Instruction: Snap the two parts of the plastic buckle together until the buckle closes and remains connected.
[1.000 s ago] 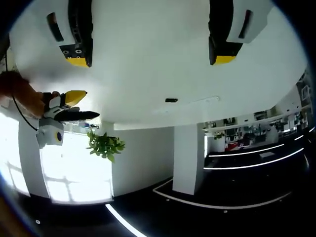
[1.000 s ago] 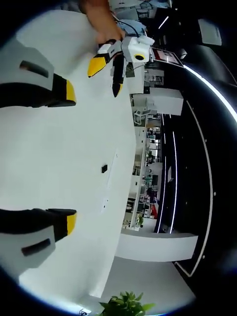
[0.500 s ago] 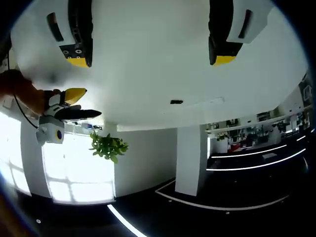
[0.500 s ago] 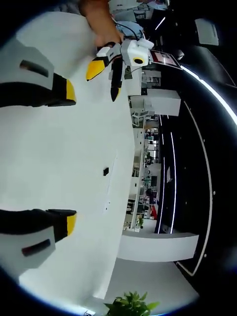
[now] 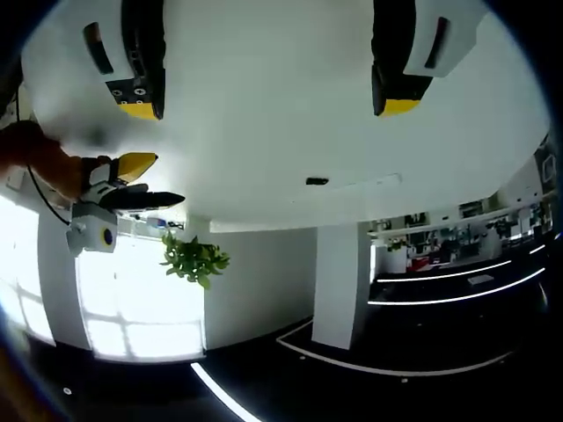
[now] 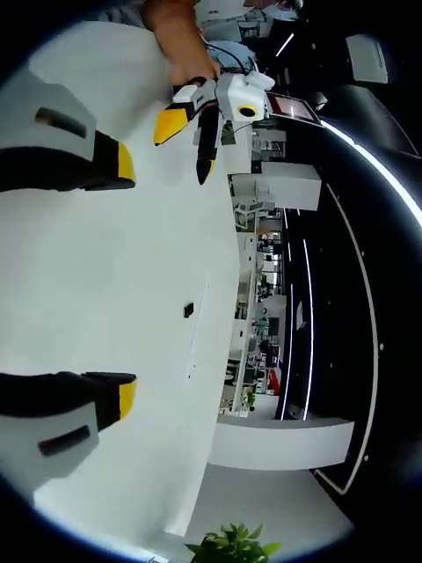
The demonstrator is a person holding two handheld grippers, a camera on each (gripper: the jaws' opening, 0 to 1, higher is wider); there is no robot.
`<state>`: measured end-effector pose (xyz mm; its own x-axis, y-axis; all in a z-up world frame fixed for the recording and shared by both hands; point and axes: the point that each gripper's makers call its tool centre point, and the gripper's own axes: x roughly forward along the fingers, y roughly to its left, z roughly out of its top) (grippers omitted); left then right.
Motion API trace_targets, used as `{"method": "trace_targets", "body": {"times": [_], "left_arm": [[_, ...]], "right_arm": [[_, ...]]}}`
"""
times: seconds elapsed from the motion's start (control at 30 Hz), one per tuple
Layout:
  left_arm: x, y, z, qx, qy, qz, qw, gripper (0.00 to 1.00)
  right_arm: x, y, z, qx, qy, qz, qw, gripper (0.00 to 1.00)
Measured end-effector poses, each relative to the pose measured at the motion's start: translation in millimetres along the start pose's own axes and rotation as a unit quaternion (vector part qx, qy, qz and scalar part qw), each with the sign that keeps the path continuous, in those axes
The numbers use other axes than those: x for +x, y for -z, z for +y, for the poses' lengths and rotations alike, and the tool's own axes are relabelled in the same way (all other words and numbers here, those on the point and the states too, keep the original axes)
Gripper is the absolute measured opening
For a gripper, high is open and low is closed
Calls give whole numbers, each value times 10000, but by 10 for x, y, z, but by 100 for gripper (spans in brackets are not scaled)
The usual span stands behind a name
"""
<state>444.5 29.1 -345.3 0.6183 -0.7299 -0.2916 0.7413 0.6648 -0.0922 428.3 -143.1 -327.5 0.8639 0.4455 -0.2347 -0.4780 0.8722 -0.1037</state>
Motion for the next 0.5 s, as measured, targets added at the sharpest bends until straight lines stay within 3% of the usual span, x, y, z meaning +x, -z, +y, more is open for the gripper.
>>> {"method": "trace_targets", "body": {"times": [0.1, 0.17, 0.2, 0.27, 0.5], "left_arm": [[-9, -19, -5, 5, -15, -18, 10000, 100], [-41, -39, -21, 18, 14, -11, 10000, 86], [-52, -43, -33, 22, 24, -9, 10000, 85], [-62, -85, -45, 8, -38, -121, 9999, 97], [-76, -48, -69, 38, -20, -72, 10000, 99]], "right_arm": [[-4, -3, -16, 8, 23, -9, 10000, 85], [-9, -4, -38, 1, 68, -14, 10000, 85], [-11, -4, -49, 5, 88, -16, 10000, 85], [-13, 0, -58, 12, 100, -9, 9999, 85], [-15, -17, -68, 24, 131, -50, 9999, 87]]}}
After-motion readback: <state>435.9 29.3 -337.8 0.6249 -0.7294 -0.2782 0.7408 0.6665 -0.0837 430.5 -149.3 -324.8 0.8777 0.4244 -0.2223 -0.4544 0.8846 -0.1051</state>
